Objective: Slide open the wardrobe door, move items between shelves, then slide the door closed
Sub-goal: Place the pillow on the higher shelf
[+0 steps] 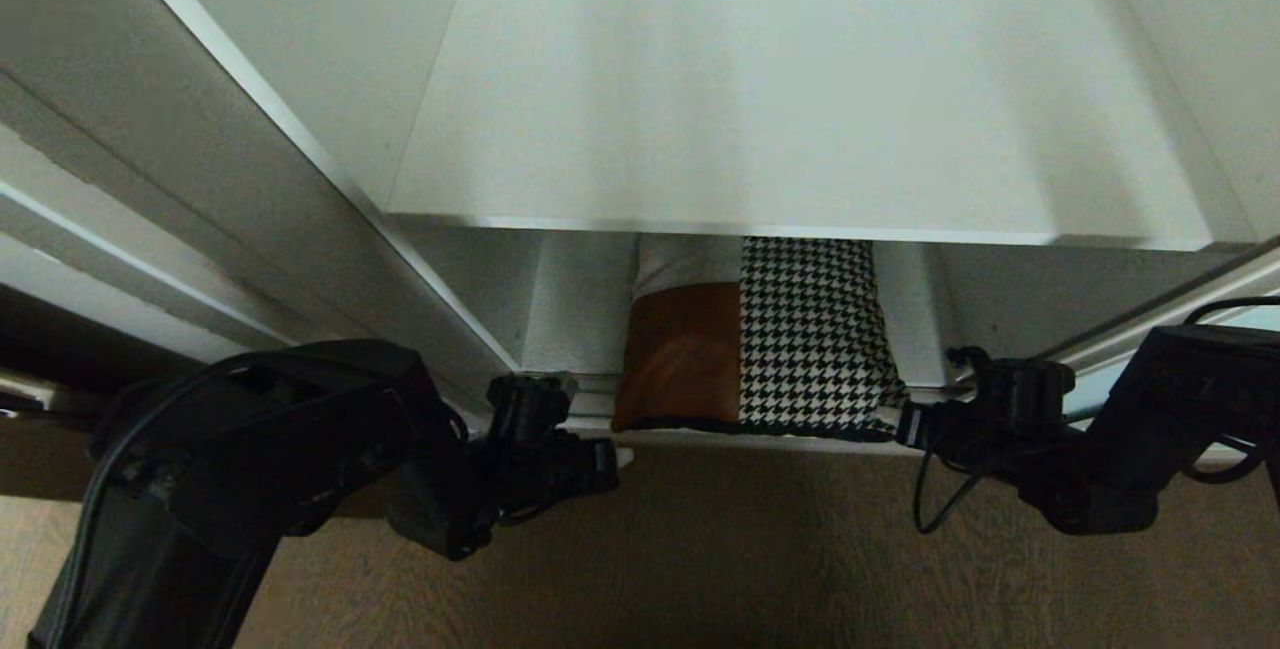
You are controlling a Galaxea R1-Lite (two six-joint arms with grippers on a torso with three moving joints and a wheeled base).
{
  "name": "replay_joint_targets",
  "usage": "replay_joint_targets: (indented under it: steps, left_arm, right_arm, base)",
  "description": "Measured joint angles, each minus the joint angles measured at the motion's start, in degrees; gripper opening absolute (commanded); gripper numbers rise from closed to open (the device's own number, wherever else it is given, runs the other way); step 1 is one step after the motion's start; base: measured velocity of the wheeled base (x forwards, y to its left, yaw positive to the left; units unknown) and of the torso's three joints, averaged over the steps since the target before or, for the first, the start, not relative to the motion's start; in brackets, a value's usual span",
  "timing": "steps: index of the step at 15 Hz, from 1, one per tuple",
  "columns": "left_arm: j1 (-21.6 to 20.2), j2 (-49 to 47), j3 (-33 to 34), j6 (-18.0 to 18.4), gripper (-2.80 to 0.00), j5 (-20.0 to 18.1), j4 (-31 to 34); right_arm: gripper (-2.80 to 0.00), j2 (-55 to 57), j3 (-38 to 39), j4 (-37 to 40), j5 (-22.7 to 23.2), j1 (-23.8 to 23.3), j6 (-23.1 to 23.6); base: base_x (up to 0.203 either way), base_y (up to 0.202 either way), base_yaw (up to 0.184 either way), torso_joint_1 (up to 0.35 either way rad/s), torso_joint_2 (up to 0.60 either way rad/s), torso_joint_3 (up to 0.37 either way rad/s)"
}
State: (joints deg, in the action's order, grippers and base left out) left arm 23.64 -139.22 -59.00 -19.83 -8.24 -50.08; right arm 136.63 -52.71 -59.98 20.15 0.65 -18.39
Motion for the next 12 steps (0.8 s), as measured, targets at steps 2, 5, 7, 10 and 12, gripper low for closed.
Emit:
replay_joint_targets:
  steps: [2,5,7,10,12]
  left_arm:
    - [0.1,-1.0,-1.6,1.5,0.00,0.0,-0.5]
    - [0.1,-3.8,-3.7,7.0,0.00,-0.1,-3.7]
    - [0.1,-6.1,-6.0,10.4,0.00,0.0,-4.6]
    - [0.1,-8.4,-8.4,14.1,0.00,-0.3,-5.7]
    - [0.4,-9.7,-9.8,15.7,0.00,-0.6,-8.0]
  right_arm:
    - [-2.80,-0.2,0.4,-0.1,0.1,0.1,0.0]
    - [-2.80,-0.3,0.6,-0.1,0.1,0.1,0.0]
    - [-2.80,-0.4,0.5,-0.1,0.1,0.1,0.0]
    - [-2.80,-0.5,0.6,-0.1,0.1,0.1,0.1]
    - [-2.80,-0.5,0.6,-0.1,0.1,0.0,0.1]
  base:
    - [0.000,0.000,0.000,0.000,0.00,0.000]
    - [0.000,0.000,0.000,0.000,0.00,0.000]
    - [0.000,0.000,0.000,0.000,0.00,0.000]
    - [0.000,0.000,0.000,0.000,0.00,0.000]
    - [0.000,0.000,0.000,0.000,0.00,0.000]
